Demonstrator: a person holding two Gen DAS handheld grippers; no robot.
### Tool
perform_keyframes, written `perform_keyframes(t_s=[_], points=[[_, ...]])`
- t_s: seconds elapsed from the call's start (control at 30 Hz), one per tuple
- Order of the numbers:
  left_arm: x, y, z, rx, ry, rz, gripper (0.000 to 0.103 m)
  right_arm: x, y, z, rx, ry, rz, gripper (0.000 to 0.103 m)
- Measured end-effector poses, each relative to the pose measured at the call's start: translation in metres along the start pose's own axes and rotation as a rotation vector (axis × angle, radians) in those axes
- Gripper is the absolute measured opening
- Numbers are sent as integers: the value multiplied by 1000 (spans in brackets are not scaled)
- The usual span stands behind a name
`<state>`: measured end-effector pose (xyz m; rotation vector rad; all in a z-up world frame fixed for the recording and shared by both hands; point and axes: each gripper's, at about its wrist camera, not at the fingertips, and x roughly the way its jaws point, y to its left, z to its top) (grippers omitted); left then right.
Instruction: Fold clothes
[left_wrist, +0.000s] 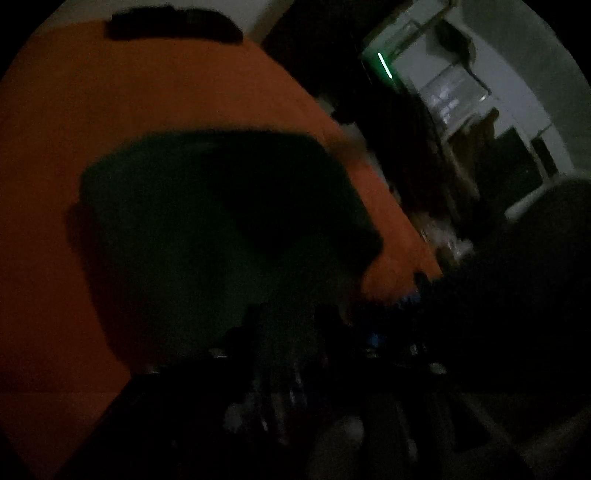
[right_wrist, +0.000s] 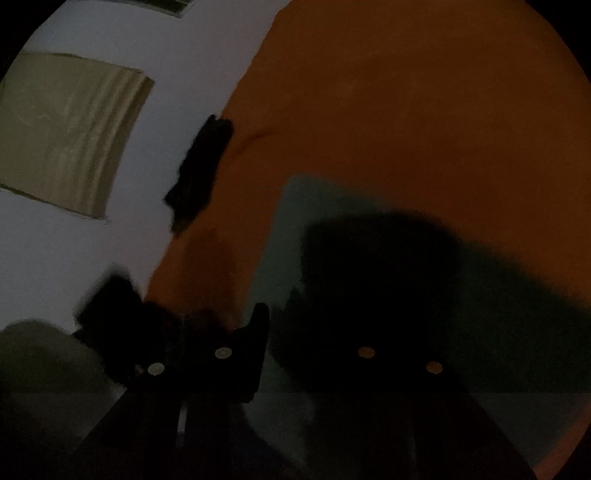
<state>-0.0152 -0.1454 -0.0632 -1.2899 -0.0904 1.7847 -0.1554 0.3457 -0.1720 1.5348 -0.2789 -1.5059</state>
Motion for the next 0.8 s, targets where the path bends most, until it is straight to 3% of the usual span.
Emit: perform_keyframes(t_s=[0.13,0.2,0.33,0.43,0.53,0.6,0.67,0.8], points=[[24,27,41,-26,-28,112,47,21,-12,-64,20,71,-89,27],[31,47,59,-81,-52,176,47,18,-16,-91,29,44,-102,27],[40,67,70,-192,-137,202,47,6,-17,-120,35,-28,-93,27],[63,61,74,-219,-171,222,47,-9,-9,-125,11,-123,-38,27],[73,55,72,-242,-185,228,47,-14,2,-115,-22,-210,81,27],[71,58,75,-252,-182,227,47,0,11,-105,-38,-185,95,27],[69,60,78,-262,-178,225,47,31,18,-99,-72,-109,56,28],[64,65,85,-283,-170,222,49,60,22,-113,-92,42,46,28]])
